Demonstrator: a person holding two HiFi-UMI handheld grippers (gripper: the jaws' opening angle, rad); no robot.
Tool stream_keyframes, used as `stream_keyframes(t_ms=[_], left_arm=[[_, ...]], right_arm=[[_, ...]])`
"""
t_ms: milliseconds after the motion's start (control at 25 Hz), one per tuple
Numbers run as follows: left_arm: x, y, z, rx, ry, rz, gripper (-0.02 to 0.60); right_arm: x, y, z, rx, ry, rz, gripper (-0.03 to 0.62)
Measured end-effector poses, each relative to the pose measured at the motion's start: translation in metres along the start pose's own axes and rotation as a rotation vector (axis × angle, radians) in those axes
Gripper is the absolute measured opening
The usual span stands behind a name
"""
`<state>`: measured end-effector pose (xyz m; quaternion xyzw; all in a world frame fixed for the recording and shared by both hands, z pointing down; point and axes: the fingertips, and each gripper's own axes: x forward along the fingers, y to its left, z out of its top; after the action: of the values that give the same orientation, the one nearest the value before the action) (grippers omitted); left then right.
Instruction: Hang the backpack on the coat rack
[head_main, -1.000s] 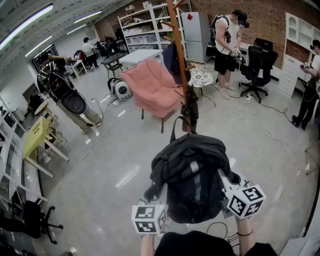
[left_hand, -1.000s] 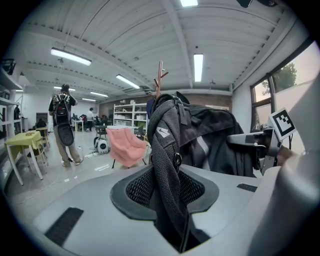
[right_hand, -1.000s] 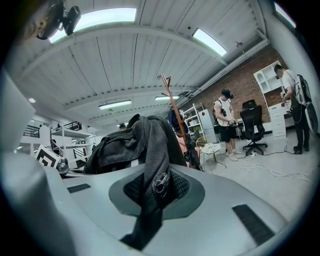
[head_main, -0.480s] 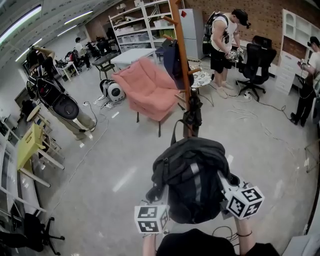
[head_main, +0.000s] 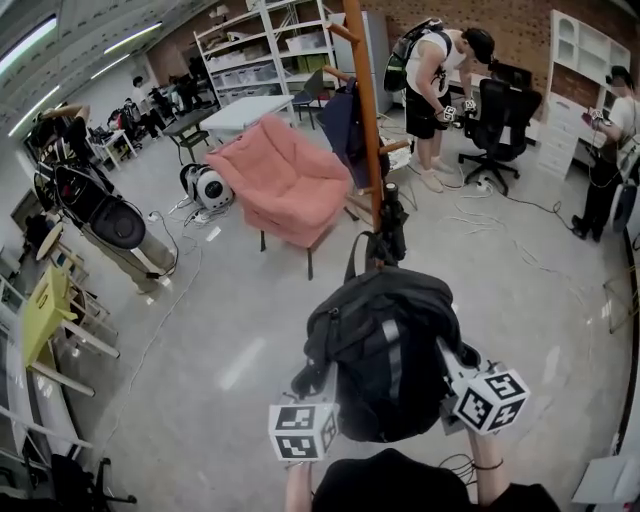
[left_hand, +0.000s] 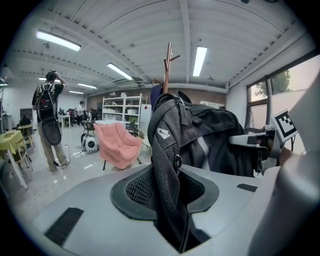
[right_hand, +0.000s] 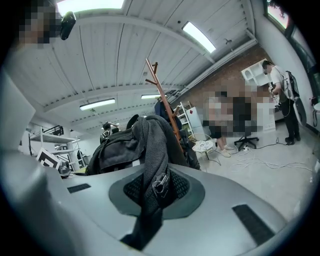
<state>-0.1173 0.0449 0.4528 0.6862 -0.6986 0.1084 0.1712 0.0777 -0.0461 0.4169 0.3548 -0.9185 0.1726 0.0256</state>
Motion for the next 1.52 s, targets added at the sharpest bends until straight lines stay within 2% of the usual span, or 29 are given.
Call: stream_keyframes(t_ms=[320, 800, 1080, 1520], left_arm=[[0.027, 0.031, 0.015, 0.034, -0.019, -0.049, 0.123], [0.067, 0.032, 0.056, 0.071, -0.038, -0.099, 0.123], [0.108, 0.047, 0.065, 0.061, -0.019, -0.082, 0.123], [0.175, 0.072, 0.079, 0.037, 0.030, -0.062, 0.122]], right_arm=[[0.033, 0.004, 0.004, 0.004, -0.031, -0.047, 0.031], [0.056, -0.019, 0.037, 0.017, -0.067, -0.092, 0.031], [0.093, -0.038, 0.041, 0.022, -0.051, -0.089, 0.031], [0.154, -0.068, 0.043, 0.086, -0.016, -0.074, 0.031]])
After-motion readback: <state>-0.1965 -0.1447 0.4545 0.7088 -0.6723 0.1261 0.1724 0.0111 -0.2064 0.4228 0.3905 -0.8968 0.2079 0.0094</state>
